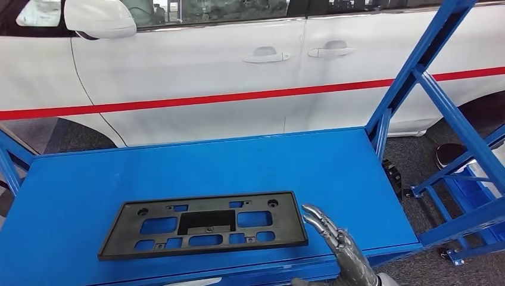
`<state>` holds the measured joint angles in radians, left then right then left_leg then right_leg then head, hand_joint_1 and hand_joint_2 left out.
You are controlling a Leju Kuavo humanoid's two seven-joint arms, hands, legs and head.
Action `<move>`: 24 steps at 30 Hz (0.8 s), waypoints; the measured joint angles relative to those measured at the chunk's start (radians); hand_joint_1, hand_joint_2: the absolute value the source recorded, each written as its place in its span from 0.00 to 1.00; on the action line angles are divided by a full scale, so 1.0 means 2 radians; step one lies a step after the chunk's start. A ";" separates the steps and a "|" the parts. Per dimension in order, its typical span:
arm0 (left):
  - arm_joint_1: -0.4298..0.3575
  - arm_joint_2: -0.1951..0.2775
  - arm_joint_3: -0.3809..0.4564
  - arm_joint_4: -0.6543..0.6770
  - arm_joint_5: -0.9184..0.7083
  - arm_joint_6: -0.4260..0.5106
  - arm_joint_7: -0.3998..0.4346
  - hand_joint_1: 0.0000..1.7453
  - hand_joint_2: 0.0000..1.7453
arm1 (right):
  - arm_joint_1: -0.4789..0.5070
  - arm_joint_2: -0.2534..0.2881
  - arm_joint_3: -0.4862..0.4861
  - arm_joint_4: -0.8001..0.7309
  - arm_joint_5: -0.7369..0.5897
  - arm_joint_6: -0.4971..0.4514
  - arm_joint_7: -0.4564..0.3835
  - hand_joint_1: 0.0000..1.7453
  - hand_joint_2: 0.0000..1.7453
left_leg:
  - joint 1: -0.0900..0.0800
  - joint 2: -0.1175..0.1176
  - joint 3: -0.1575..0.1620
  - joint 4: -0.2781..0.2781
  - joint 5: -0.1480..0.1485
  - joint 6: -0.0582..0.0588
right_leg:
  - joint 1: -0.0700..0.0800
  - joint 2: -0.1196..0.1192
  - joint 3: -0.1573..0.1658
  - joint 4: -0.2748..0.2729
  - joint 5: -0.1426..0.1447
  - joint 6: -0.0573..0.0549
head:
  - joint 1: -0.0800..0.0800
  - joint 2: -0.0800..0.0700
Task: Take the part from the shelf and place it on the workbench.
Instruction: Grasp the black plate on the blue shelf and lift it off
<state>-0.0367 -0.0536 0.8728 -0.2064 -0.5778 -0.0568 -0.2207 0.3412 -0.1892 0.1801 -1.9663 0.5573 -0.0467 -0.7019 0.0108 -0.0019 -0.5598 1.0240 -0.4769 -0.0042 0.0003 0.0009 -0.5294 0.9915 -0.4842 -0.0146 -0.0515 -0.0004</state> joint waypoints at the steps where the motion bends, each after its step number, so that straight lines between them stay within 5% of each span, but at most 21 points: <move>1: 0.000 0.000 0.000 0.000 -0.001 0.000 -0.001 0.00 0.00 | -0.007 0.000 0.009 0.001 -0.002 0.001 0.000 0.00 1.00 | 0.000 0.000 -0.006 0.014 -0.010 -0.002 | -0.001 -0.001 0.000 -0.003 0.003 -0.003 | 0.000 0.000; 4: -0.001 0.000 0.000 0.000 -0.006 0.000 -0.002 0.00 0.00 | -0.030 0.000 0.031 0.011 -0.008 0.006 0.000 0.00 1.00 | 0.001 0.000 -0.045 0.105 -0.060 -0.005 | -0.001 -0.001 -0.002 -0.004 0.005 -0.007 | 0.000 0.000; 6: 0.000 0.000 0.000 0.000 -0.008 0.000 -0.002 0.00 0.00 | -0.044 -0.001 0.046 0.020 -0.009 0.010 0.000 0.00 1.00 | 0.001 0.000 -0.056 0.135 -0.065 -0.006 | 0.000 -0.002 -0.005 -0.001 0.006 -0.007 | 0.000 0.000; 9: 0.000 0.000 0.000 0.000 -0.011 0.001 -0.002 0.00 0.00 | -0.069 -0.001 0.073 0.038 -0.009 0.011 0.000 0.00 1.00 | 0.001 0.000 -0.013 0.055 -0.022 -0.003 | 0.000 -0.001 -0.007 0.006 0.004 -0.005 | 0.000 0.000; 11: -0.001 0.000 0.000 0.000 -0.012 0.002 -0.002 0.00 0.00 | -0.090 -0.001 0.093 0.051 -0.012 0.010 0.000 0.00 1.00 | 0.000 0.000 0.009 0.007 -0.008 0.000 | 0.002 0.000 -0.011 0.012 0.002 -0.001 | 0.000 0.000; 14: -0.001 -0.001 0.000 0.000 -0.014 0.003 -0.003 0.00 0.00 | -0.117 -0.001 0.116 0.072 -0.014 0.009 0.000 0.00 1.00 | 0.000 0.000 0.008 -0.001 -0.005 0.007 | 0.003 0.000 -0.016 0.015 0.003 0.005 | 0.000 0.000; 16: -0.002 -0.002 0.000 0.000 -0.015 0.003 -0.004 0.00 0.00 | -0.129 0.000 0.125 0.082 -0.014 0.009 0.000 0.00 1.00 | 0.002 0.001 0.007 -0.004 -0.001 0.013 | 0.002 0.000 -0.022 0.029 -0.008 0.011 | 0.000 0.000; 20: -0.001 -0.002 0.000 0.000 -0.015 0.004 -0.005 0.00 0.00 | -0.141 0.000 0.135 0.098 -0.012 0.008 0.000 0.00 1.00 | 0.003 0.001 0.004 -0.005 0.002 0.016 | -0.004 0.000 -0.073 0.140 -0.062 0.023 | 0.000 0.000; 22: 0.000 -0.003 0.000 0.000 -0.015 0.005 -0.005 0.00 0.00 | -0.143 0.000 0.140 0.104 -0.007 0.005 0.000 0.00 1.00 | 0.003 0.001 0.004 -0.004 0.002 0.016 | -0.007 0.000 -0.074 0.143 -0.051 0.024 | 0.000 0.000; 24: 0.000 -0.003 0.000 0.000 -0.017 0.006 -0.007 0.00 0.00 | -0.148 0.000 0.146 0.110 -0.001 0.000 0.000 0.00 1.00 | 0.003 0.001 0.005 -0.004 0.001 0.015 | -0.007 0.000 -0.043 0.079 -0.016 0.021 | 0.000 0.000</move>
<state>-0.0366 -0.0600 0.8736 -0.2064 -0.6122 -0.0452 -0.2343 0.0446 -0.1888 0.4718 -1.7463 0.5546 -0.0464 -0.7015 0.0167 0.0006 -0.5490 1.0154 -0.4748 0.0249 -0.0138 0.0006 -0.6161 1.1493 -0.5161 0.0281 -0.0515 -0.0004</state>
